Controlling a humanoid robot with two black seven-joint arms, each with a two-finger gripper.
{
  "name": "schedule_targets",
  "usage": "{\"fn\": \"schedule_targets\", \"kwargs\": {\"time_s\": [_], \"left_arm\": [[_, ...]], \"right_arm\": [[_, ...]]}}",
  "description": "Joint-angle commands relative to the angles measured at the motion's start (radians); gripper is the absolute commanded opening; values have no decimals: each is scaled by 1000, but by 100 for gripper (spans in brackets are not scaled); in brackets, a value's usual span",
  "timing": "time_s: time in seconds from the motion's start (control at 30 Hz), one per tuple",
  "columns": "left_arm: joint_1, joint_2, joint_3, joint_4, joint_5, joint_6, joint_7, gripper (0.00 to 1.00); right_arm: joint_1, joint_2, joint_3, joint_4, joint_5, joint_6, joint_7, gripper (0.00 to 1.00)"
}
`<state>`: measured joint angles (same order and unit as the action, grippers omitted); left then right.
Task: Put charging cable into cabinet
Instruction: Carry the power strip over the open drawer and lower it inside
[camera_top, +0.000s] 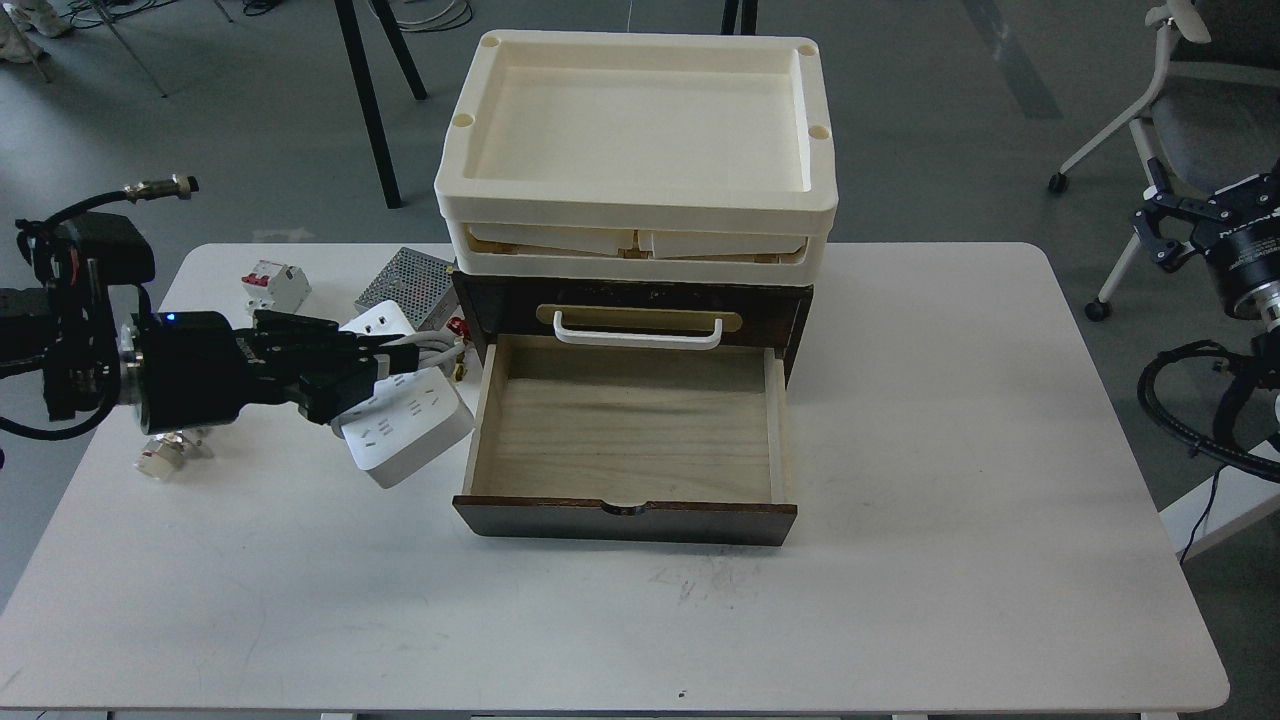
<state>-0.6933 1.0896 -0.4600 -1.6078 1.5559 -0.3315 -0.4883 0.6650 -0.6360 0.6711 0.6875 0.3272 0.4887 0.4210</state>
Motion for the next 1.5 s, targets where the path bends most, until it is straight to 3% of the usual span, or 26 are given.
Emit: {"fn": "schedule_targets", "kwargs": {"time_s": [0.0, 0.2, 0.7, 0.8, 0.93, 1.0, 1.07, 1.23, 1.47], "left_arm": [[17, -127, -2, 46, -59, -18, 0, 0], [67, -326, -2, 209, -59, -24, 0, 0], [67, -499, -6, 413, -116, -17, 0, 0], [67, -516, -6, 428, -116, -18, 0, 6], [70, -522, -16, 428, -119, -14, 0, 24], [75, -524, -34, 430, -128, -15, 0, 41], [80, -525, -52, 428, -160, -15, 0, 83], [81, -514, -63, 430, -276, -23, 0, 94], [83, -429, -72, 430, -361, -27, 0, 96]], "right_arm": [[-7, -1, -1, -2, 0, 0, 1, 100], [-15, -1, -1, -2, 0, 0, -1, 100], [-25, -2, 1, -3, 1, 0, 1, 100], [-31, -2, 2, -3, 1, 0, 1, 100], [-35, -2, 7, -3, 0, 0, 1, 100], [-35, -2, 7, -3, 1, 0, 1, 100], [-35, -2, 8, -2, 1, 0, 1, 100], [-35, -2, 8, 0, 1, 0, 1, 100], [-35, -2, 8, 0, 1, 0, 1, 100]]}}
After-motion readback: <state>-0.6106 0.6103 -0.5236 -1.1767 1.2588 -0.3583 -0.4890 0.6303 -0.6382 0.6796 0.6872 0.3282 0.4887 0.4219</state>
